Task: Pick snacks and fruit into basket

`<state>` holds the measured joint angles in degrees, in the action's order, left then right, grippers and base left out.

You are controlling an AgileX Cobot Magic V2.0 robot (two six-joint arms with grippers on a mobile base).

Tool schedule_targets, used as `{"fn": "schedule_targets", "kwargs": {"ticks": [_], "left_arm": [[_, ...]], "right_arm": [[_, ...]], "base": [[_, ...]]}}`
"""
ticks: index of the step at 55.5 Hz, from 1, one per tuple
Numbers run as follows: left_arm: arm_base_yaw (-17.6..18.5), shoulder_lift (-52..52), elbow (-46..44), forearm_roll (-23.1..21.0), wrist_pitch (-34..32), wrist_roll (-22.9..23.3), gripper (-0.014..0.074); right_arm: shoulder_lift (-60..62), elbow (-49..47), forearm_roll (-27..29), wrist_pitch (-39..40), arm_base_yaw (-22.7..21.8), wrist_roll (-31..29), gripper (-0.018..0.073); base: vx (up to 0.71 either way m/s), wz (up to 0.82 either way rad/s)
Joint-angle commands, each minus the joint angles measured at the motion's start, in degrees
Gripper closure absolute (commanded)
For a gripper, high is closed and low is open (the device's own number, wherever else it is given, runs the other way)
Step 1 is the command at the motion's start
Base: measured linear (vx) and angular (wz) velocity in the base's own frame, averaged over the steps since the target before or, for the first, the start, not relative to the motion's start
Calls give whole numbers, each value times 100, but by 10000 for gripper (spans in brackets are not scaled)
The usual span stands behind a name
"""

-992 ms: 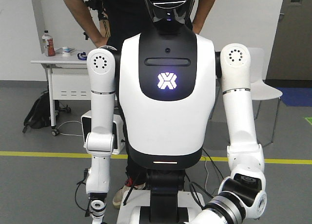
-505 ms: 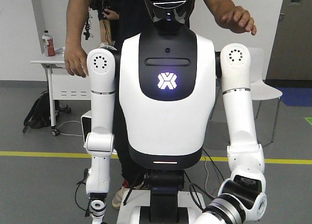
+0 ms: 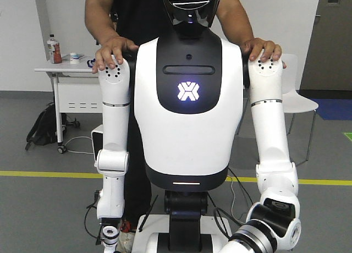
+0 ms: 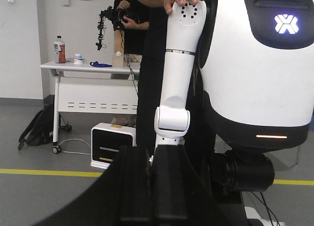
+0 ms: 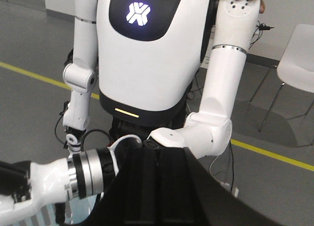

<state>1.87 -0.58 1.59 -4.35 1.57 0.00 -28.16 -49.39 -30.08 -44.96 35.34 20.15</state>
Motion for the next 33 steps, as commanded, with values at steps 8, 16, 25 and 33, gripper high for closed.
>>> {"fn": "schedule_targets", "kwargs": {"ticks": [8, 16, 25, 33], "left_arm": [[-6, -89, -113, -49, -491, 0, 596], [-6, -89, -113, -49, -491, 0, 596], [-6, -89, -113, -49, -491, 0, 596], [-6, -89, -113, -49, -491, 0, 596]], "right_arm": [[310, 987, 1155, 2168, -1725, -1288, 566], [832, 2012, 2299, 2803, -2766, -2015, 566], [1506, 3032, 3180, 3114, -3538, -2711, 566], [2145, 3943, 3665, 3521, -3893, -3023, 566]], "base": [[0, 0], [0, 0], [0, 0], [0, 0]]}}
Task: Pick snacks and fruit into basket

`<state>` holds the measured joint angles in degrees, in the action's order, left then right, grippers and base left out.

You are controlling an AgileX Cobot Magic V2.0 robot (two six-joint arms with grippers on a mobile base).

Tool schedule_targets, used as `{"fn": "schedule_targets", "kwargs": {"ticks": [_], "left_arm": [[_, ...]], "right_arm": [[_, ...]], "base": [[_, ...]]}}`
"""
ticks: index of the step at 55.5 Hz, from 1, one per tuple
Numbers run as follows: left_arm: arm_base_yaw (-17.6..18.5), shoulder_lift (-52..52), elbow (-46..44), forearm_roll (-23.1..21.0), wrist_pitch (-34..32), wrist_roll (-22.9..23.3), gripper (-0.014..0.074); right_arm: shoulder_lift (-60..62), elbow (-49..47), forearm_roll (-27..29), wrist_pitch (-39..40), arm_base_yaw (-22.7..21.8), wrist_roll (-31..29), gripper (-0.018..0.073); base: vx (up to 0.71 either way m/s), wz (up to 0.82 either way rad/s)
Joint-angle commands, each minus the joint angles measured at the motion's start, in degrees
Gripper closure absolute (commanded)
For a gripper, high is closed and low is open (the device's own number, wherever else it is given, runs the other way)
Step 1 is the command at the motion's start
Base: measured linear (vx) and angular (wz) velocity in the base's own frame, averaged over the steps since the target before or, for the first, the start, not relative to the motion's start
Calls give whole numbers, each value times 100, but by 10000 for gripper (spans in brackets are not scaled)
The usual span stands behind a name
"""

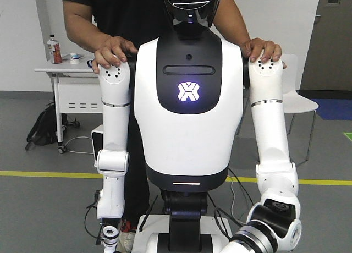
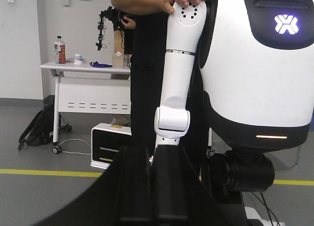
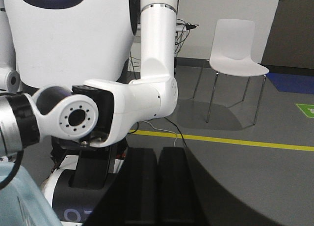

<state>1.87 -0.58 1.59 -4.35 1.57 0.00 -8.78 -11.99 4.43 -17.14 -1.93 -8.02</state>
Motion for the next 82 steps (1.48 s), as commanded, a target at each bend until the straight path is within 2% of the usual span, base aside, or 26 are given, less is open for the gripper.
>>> {"fn": "schedule_targets", "kwargs": {"ticks": [1, 9, 17, 26, 82], "left_arm": [[-6, -89, -113, -49, -491, 0, 596], [-6, -89, -113, -49, -491, 0, 596], [-6, -89, -113, -49, -491, 0, 596], [-6, -89, -113, -49, -491, 0, 596], [-6, -89, -113, -49, -491, 0, 596]], "right_arm": [[321, 311, 215, 799, -204, -206, 566], [872, 1015, 59, 1114, -219, -181, 566], [987, 1510, -139, 1599, -219, 86, 566], [993, 1492, -366, 1473, -219, 99, 566], [993, 1492, -264, 1468, -219, 50, 566]], "base": [[0, 0], [0, 0], [0, 0], [0, 0], [0, 0]]}}
